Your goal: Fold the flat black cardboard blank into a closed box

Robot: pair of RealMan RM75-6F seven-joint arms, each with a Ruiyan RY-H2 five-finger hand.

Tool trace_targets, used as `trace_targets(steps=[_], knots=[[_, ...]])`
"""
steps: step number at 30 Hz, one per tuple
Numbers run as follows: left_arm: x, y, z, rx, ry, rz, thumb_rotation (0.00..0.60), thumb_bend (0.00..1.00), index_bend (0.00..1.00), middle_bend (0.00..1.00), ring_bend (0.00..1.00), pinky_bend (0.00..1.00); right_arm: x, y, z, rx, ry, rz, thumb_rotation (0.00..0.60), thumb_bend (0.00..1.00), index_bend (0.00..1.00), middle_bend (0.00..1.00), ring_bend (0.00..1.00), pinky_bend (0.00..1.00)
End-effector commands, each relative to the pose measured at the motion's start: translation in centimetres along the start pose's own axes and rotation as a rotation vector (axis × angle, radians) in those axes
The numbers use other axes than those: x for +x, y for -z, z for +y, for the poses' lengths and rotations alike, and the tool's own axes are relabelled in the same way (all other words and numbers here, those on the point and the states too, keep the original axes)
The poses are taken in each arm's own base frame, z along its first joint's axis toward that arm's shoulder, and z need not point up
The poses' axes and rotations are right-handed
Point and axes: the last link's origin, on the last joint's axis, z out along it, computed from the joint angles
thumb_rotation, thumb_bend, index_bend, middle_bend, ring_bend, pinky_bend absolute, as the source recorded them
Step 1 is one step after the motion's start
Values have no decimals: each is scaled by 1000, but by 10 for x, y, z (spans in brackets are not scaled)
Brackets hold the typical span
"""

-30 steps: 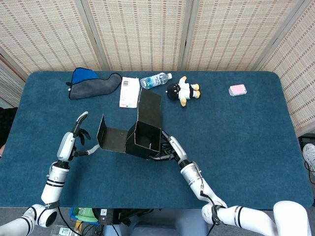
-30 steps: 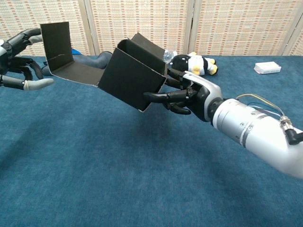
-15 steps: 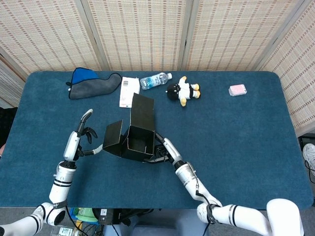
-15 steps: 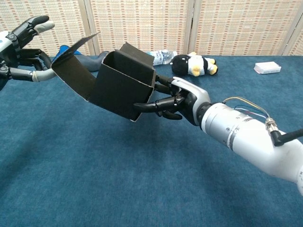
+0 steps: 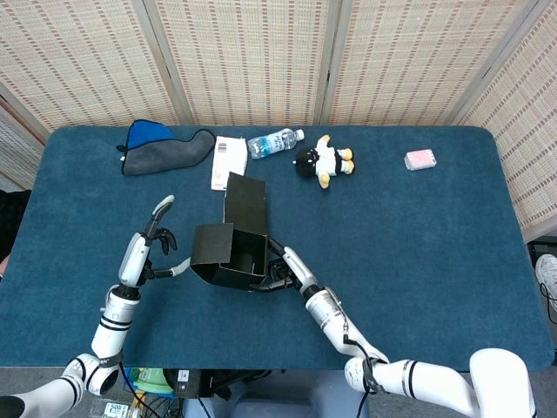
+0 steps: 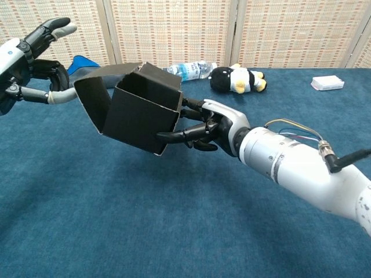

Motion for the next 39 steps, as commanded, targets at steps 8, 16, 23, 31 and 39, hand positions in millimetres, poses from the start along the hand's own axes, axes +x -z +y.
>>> trace_targets(steps=[8,16,23,31,39], knots=[[-1,-10,1,-124,-117,-81,600,166,146,0,624,690,-1,-3,-3,-14,24,-34,600,353,371,416,761,1000],[8,-17,2,-224,-285,-169,600,166,181,3,629,700,-3,-3,-5,-22,45,-54,600,353,377,416,762,1000],[12,-23,3,-292,-394,-266,600,166,230,52,637,702,-4,-5,-8,-22,59,-61,600,353,377,416,762,1000],[15,-30,4,-332,-474,-393,600,166,312,135,637,707,-6,-8,-8,-26,67,-60,600,353,378,416,763,1000],[17,-38,11,-380,-556,-512,600,177,321,153,637,706,-6,-12,-6,-34,92,-55,600,353,378,416,764,1000]])
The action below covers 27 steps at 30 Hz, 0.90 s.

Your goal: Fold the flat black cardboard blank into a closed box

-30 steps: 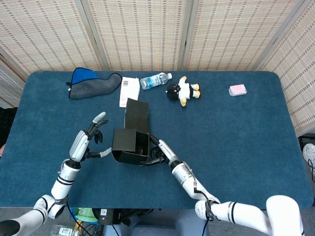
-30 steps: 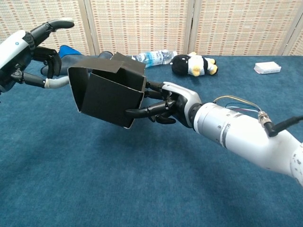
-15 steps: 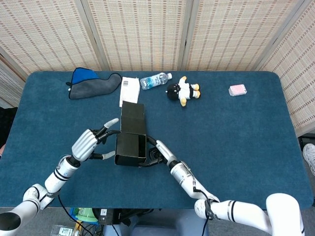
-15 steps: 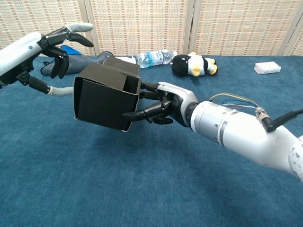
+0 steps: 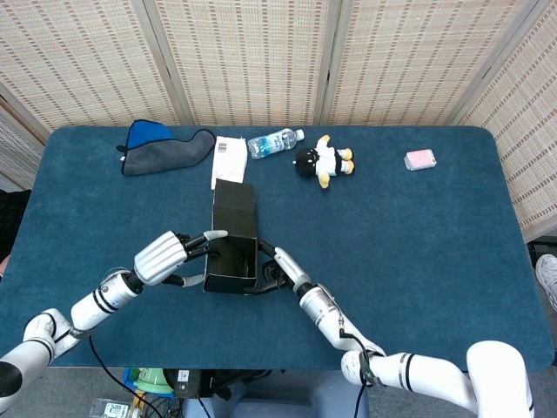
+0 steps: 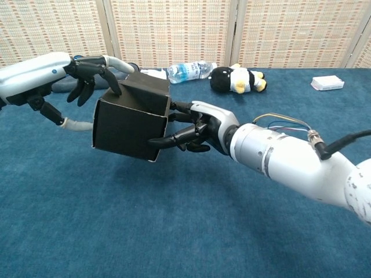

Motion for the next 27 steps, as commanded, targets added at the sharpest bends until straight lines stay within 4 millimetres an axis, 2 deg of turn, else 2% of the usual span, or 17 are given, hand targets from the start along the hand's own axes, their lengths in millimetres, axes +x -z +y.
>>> trace_targets(steps=[1,7,13,21,27], knots=[[3,-3,1,-23,-26,-56,600,177,320,153,637,707,-1,-2,1,-4,7,2,600,353,378,418,764,1000],[4,-7,6,-55,-63,-121,600,178,330,165,640,707,-1,-5,0,-5,39,-5,600,354,379,424,764,1000],[4,-11,10,-101,-126,-177,600,179,379,226,644,708,-3,-6,-3,-2,61,-11,600,354,379,424,764,1000],[1,-17,15,-137,-170,-234,600,179,458,342,650,710,-5,-7,-3,-2,75,-11,600,354,379,424,764,1000],[-1,-20,18,-135,-162,-239,600,179,540,469,653,711,-4,-6,-3,10,91,-3,600,354,379,424,764,1000]])
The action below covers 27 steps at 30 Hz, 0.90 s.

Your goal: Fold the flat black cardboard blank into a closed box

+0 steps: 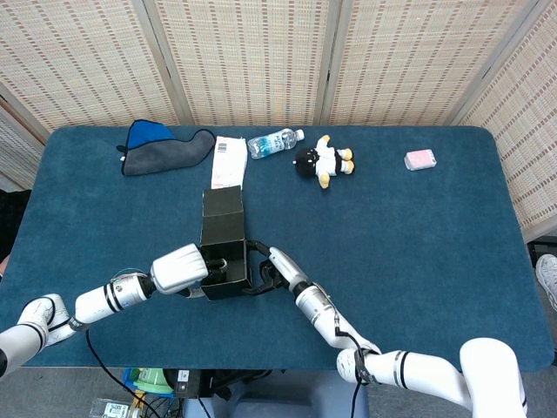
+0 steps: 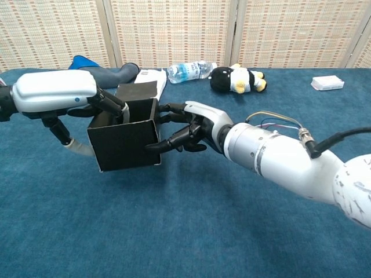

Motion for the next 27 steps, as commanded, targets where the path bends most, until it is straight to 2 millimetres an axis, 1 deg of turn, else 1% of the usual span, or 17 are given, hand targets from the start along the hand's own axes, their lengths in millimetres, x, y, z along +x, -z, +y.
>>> trace_targets(steps=[1,9,16,21,24,27], knots=[[0,-2,1,4,13,4,600,179,551,489,654,711,0,0,0,3,3,1,600,354,379,424,764,1000],[-4,-4,4,21,67,38,600,179,591,554,677,708,0,1,2,18,18,2,600,355,382,427,764,1000],[-4,-1,3,42,107,90,600,179,580,603,687,706,-1,1,5,28,35,4,600,354,386,429,764,1000],[-4,1,3,54,129,107,600,179,543,593,686,701,-1,2,6,36,45,7,600,354,391,432,764,1000],[-4,2,3,57,133,114,600,179,538,573,685,701,-2,2,6,40,46,6,600,354,394,434,764,1000],[-5,2,3,62,129,121,600,179,554,571,694,701,-2,2,6,43,49,2,600,355,396,436,764,1000]])
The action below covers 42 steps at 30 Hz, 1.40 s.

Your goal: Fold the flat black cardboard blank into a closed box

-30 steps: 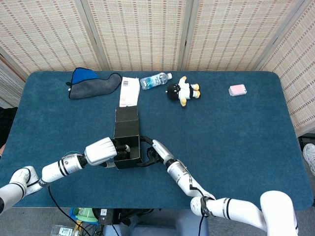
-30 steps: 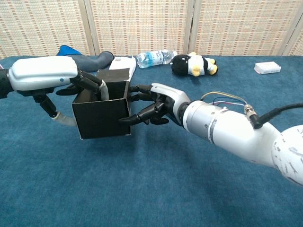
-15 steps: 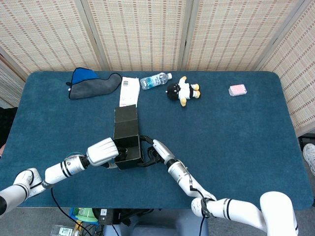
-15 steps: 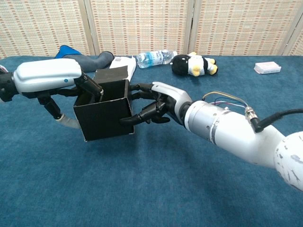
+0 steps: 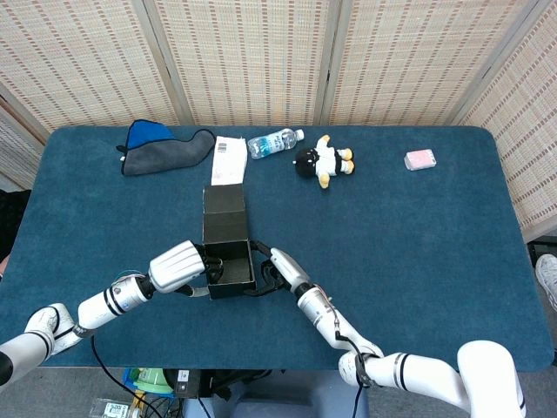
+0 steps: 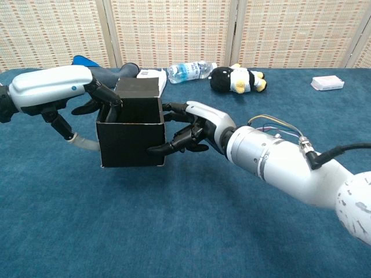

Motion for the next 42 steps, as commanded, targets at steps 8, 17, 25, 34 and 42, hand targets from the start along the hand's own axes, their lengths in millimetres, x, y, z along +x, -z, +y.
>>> trace_targets(steps=[8,17,25,34,42], knots=[[-2,5,-1,19,-23,10,600,179,353,332,667,695,3,-1,2,-8,28,6,600,354,396,436,764,1000],[3,22,-8,87,-62,-11,600,179,88,104,623,692,12,0,9,-35,59,24,600,354,396,436,764,1000],[15,44,-25,199,-109,24,600,179,26,80,540,692,11,0,21,-57,132,34,600,355,396,436,764,1000],[17,64,-41,316,-107,49,600,179,6,54,548,691,-6,-2,34,-34,230,90,600,338,391,379,764,1000],[15,72,-43,373,-64,0,600,179,0,2,534,691,-11,-3,35,-23,227,100,600,138,163,227,756,1000]])
